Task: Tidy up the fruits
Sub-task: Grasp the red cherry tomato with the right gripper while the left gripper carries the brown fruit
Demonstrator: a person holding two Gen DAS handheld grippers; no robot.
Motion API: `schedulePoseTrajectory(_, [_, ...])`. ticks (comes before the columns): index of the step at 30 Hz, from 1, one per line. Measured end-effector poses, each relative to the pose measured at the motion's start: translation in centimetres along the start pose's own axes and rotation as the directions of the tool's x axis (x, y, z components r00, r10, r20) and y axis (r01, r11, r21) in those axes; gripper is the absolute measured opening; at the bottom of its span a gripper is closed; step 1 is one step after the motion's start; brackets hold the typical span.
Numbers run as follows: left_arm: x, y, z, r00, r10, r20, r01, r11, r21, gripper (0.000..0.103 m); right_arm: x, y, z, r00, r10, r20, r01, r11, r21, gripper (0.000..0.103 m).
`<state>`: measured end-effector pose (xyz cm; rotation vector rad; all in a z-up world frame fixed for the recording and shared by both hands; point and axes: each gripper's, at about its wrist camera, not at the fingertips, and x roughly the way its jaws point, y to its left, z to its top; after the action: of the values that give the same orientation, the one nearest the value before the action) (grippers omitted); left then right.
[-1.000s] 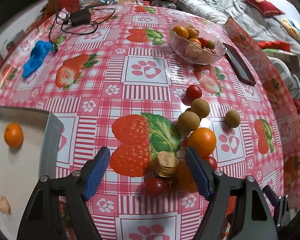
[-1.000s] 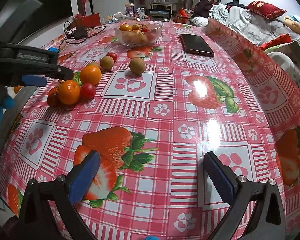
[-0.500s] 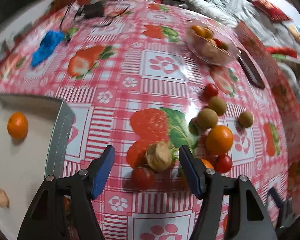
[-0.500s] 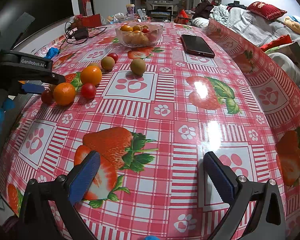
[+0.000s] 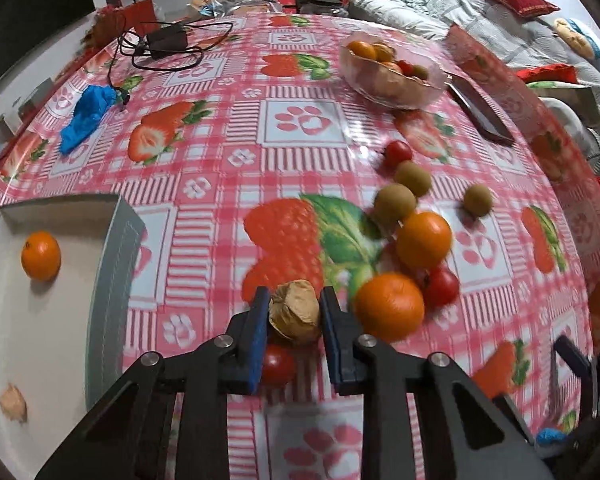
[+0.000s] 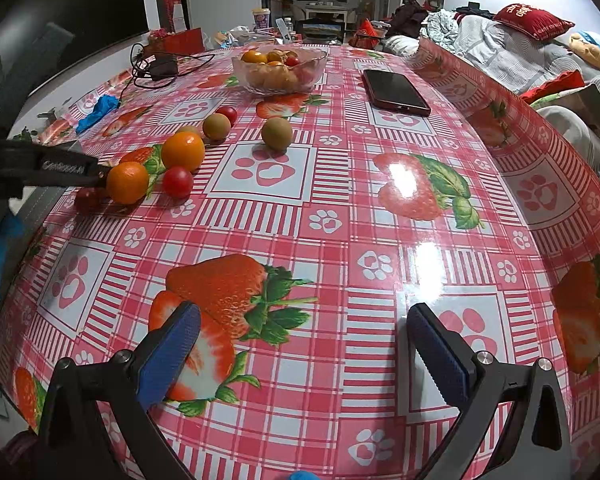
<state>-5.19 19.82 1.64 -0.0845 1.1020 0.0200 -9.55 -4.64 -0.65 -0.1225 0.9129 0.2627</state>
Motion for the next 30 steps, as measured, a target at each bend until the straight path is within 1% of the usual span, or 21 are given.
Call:
schedulePoseTrajectory(5, [-1.2,0.6,-2.3,0.998,-0.070,0.004,0.070,0.997,-0.023,0.027,0.0,0.0,0.0,1.000,0.000,0.001,0.000,1.000,0.000,0.103])
schedulePoseTrajectory(7, [-1.8,1.0,-3.0,0.994,-0.110,0.005,0.110,0.993,-0.043,0.027,0.0,0.0,0.0,1.000,0.001,0.001,-0.001,1.000,-0.001,0.103])
schedulePoseTrajectory(14, [-4.2,1.9,-3.6,0.989,-0.140,0.053,0.143,0.988,-0.058,0.027,0.0,0.0,0.0,1.000,0.001,0.001,-0.001,1.000,0.000,0.103])
schedulePoseTrajectory(18, [-5.5,2.4,-4.7,0.989,-0.130,0.074,0.133,0.990,-0.040,0.028,0.0,0.0,0.0,1.000,0.001,0.002,-0.001,1.000,0.000,0.103])
schedulePoseTrajectory(25, [-6.5,3.6,-7.3,0.991,-0.125,0.048,0.128,0.990,-0.052,0.027,0.1,-0.1,-0.1,1.000,0.001,0.002,-0.001,1.000,-0.001,0.103])
schedulePoseTrajectory(30, [-7.6,3.9,-9.0,0.993,-0.095,0.064,0.097,0.995,-0.026,0.028,0.0,0.0,-0.1,1.000,0.000,-0.004,0.000,1.000,-0.002,0.103])
